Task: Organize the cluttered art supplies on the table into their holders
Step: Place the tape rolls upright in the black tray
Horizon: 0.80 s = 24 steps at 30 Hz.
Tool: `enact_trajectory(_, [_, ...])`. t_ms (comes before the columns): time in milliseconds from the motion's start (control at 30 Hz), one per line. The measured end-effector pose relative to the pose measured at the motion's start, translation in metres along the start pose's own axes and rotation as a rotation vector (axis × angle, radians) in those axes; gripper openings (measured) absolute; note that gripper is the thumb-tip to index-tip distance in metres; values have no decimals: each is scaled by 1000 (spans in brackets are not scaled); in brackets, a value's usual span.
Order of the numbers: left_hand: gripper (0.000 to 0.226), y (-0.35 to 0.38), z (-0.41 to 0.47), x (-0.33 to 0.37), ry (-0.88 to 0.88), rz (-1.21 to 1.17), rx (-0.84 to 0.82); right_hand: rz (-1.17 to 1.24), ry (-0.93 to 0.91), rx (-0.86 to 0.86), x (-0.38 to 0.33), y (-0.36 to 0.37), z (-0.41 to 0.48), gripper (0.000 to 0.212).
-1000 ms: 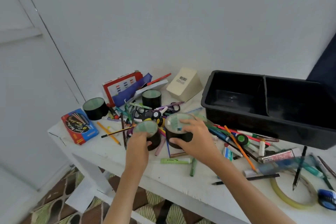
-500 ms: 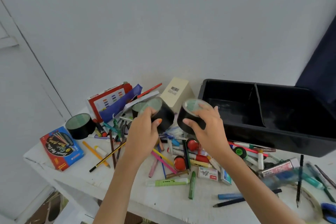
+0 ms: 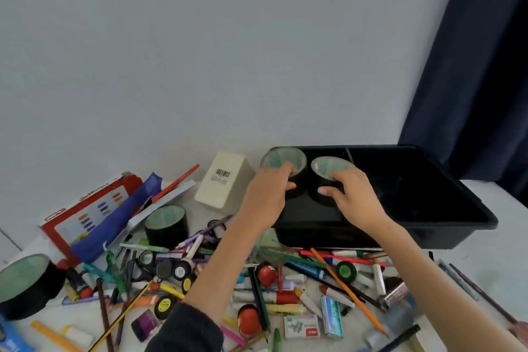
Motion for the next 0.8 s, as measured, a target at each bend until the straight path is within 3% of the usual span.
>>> enact_trajectory(167, [28,43,34,-14,34,-16,-175,63,164,-57,20,-2,7,42])
enact_trajectory(200, [31,52,38,-17,15,-40,-224,85,193,-88,25,0,9,39])
enact_trajectory(267, [35,65,43,-22,-3,-32,-299,54,250,-124,36,8,16,11])
enact_trajectory(333, [41,78,48,-27,2,9,-350,16,290,-157,42,17,26,44])
enact_trajectory(433, [39,96,56,-34,-25,46,-397,-31,387,-198,53,36,42,54])
enact_trajectory(567, [32,106,72,-32,-27,95,-443,-102,463,-200,67,53,62,13])
enact_trajectory(700, [34,116,91,-33,39,272,-411,-204,511,-250,75,56,81,28])
enact_trajectory(800, [33,123,102,-37,9,312,-413,-345,447,-232,76,59,93,17])
Point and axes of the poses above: each hand's wrist, its own z-axis towards the middle knuckle, its own y-axis out of the palm, x = y × z, the point moved 3 cm from there along z, towards the middle knuckle, and after that the axes turned 3 degrees about z, right-handed, at the moved point
